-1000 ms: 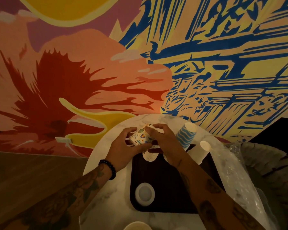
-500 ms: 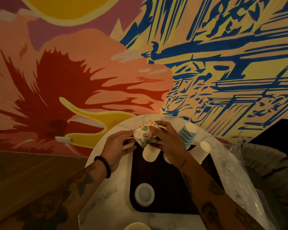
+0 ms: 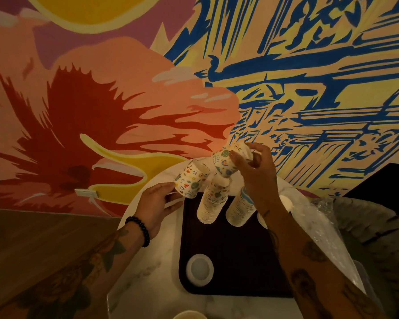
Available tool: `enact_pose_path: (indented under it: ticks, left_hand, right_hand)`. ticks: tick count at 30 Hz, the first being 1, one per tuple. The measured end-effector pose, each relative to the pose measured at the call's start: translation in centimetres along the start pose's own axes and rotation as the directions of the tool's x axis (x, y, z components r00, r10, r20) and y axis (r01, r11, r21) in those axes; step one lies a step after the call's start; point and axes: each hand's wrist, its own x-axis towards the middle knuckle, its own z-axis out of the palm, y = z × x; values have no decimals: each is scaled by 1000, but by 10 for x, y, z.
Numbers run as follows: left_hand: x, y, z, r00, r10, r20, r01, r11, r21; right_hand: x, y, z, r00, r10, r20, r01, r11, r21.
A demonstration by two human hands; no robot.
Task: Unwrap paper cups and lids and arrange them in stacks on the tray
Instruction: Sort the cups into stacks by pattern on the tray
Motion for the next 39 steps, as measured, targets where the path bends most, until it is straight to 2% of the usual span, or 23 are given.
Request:
enact_pose_path:
  ticks: [2, 5, 9, 13, 15, 19, 24, 28, 33, 36, 39]
  left_hand:
    - [2, 0, 0, 1000, 1, -10, -1, 1000, -2]
    - [2, -2, 1, 1000, 5, -12, -5, 1000, 4]
    - [2, -2, 2, 1000, 11, -2, -11, 1000, 21]
    - [2, -1, 3, 1000, 15, -5, -15, 1000, 12]
    - [4, -1, 3, 1000, 17, -4, -17, 1000, 19]
    - [6, -2, 5, 1000, 8, 13, -8, 1000, 21]
    - [5, -5, 16, 998, -12, 61, 10, 1000, 25]
    - [4, -1, 20, 995, 0, 95, -6, 998, 61]
    - [6, 4, 18, 993, 53, 110, -73, 979, 190]
    - [7, 8, 16, 984, 140, 111, -168, 936, 308]
    - [10, 12, 14, 973, 205, 110, -231, 903, 362]
  right_hand:
    - [2, 6, -4, 998, -56, 10, 56, 984, -172]
    - [1, 23, -2, 997, -1, 79, 29, 933, -358]
    - [-6, 49, 7, 988, 106, 110, -32, 849, -527]
    - [-10, 63, 10, 965, 204, 162, -61, 780, -623]
    - [-8, 59, 10, 965, 198, 174, -51, 790, -611]
    - [-9, 36, 8, 990, -3, 141, 82, 823, -561]
    - [-16, 16, 15, 958, -22, 287, 146, 897, -418]
    - [-19, 14, 21, 951, -39, 307, 165, 902, -399]
    - [-18, 11, 22, 962, -87, 259, 180, 914, -363]
    - [-10, 6, 17, 979, -128, 158, 177, 917, -358]
    - [-2, 11, 9, 983, -172, 66, 184, 878, -441]
